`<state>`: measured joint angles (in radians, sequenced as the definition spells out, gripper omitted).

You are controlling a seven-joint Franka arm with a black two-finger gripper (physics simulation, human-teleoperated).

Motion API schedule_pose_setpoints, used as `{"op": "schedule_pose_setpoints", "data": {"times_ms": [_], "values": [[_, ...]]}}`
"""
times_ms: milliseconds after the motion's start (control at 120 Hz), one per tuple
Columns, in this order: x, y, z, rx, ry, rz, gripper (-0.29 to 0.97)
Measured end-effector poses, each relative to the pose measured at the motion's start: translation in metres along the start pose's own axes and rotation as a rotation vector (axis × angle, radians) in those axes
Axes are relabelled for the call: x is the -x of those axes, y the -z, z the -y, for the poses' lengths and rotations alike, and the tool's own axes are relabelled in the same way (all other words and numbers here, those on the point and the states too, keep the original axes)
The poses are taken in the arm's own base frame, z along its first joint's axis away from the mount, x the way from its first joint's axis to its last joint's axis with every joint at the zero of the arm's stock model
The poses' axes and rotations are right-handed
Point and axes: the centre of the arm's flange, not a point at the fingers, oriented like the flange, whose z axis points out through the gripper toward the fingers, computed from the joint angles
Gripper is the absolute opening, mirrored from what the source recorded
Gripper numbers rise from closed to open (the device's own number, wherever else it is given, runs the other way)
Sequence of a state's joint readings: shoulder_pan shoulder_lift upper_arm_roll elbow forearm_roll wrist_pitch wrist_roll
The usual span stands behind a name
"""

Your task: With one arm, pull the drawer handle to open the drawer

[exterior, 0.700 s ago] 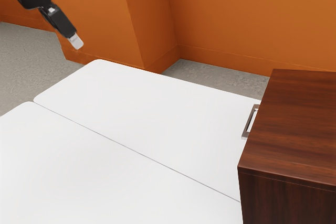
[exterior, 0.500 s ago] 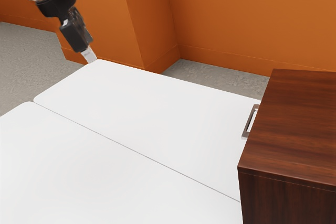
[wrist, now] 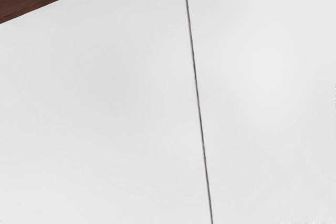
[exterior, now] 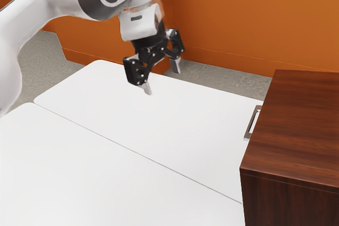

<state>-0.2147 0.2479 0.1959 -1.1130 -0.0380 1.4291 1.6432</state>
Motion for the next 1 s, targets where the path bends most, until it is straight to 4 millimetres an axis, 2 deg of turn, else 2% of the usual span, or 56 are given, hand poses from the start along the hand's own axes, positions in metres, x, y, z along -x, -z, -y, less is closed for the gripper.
{"op": "schedule_pose_setpoints", "data": {"times_ms": [58,100,175,208,283,333,375,442,592,675,750,1000], "values": [[0.004,0.002,-0.001,-0.008,-0.074,-0.038,0.68],[-0.003,0.003,-0.001,-0.014,-0.14,-0.067,0.68],[-0.022,-0.016,0.0,0.002,-0.293,-0.147,0.68],[-0.03,-0.017,-0.001,-0.004,-0.359,-0.168,0.68],[-0.037,-0.013,-0.002,-0.028,-0.448,-0.157,0.68],[-0.051,-0.013,-0.001,-0.038,-0.511,-0.125,0.68],[-0.064,-0.018,0.002,-0.041,-0.564,-0.094,0.68],[-0.072,-0.032,0.012,-0.044,-0.626,-0.058,0.68],[-0.061,-0.09,0.048,-0.048,-0.712,-0.046,0.68],[-0.061,-0.106,0.058,-0.086,-0.762,-0.068,0.68],[-0.059,-0.112,0.057,-0.127,-0.803,-0.097,0.68],[-0.078,-0.113,0.068,-0.286,-0.913,-0.089,0.68]]}}
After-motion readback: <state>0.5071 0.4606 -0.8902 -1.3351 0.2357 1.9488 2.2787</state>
